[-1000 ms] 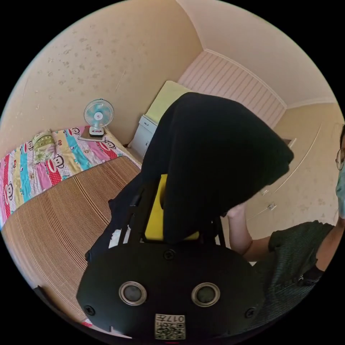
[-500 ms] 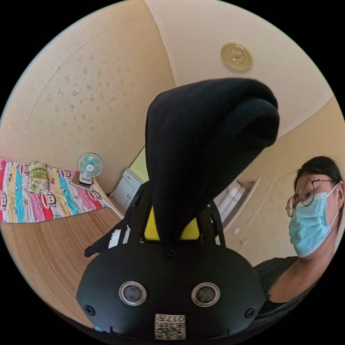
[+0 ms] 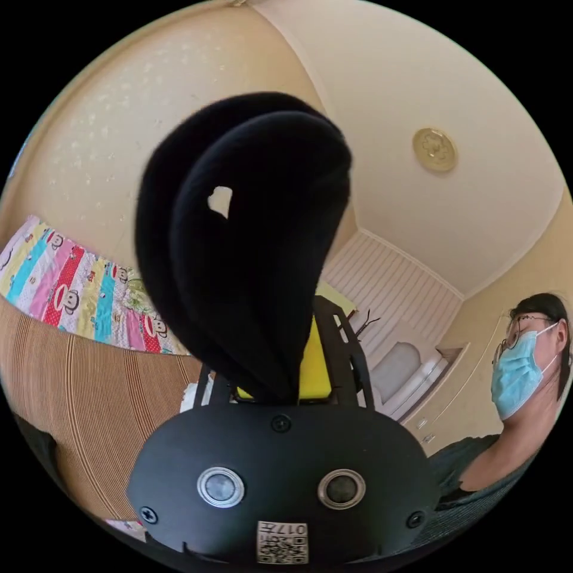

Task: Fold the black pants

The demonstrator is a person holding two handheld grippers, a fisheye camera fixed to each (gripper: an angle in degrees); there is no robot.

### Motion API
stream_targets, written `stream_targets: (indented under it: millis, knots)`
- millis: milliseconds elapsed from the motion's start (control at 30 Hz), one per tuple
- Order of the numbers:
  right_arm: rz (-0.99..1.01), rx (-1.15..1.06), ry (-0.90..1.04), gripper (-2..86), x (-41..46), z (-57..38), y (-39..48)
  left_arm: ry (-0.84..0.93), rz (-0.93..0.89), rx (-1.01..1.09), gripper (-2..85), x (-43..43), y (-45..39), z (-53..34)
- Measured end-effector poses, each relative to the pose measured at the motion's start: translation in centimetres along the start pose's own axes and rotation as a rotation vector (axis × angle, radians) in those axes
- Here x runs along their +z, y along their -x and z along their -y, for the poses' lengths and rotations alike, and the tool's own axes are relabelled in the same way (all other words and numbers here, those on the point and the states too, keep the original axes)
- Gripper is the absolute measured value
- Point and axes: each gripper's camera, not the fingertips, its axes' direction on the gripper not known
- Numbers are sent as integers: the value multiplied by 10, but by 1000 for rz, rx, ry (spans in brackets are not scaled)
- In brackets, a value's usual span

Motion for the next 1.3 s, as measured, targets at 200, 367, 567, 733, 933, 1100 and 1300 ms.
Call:
stream_targets:
  millis: [200, 367, 567, 733, 933, 1100, 1300]
  knots:
    - [-645, -384, 401, 96, 129, -13, 63, 293, 81, -410, 79, 29, 179, -36]
    - [-955, -440, 558, 84, 206, -65, 1, 411, -93, -818, 108, 68, 283, -138]
    - [-1024, -493, 584, 82, 208, -99, -61, 458, -378, -1108, 130, 102, 305, -220]
    - [-1003, -523, 527, 85, 201, -108, -94, 539, -498, -1102, 141, 103, 290, -230]
    - [-1092, -693, 604, 86, 223, -141, -118, 620, -448, -958, 131, 64, 253, -231]
    - [-1075, -769, 759, 84, 255, -201, -140, 621, -79, -309, 156, 67, 134, -164]
    - [-898, -807, 956, 85, 275, -254, -145, 436, -122, 192, 205, 104, -8, -122]
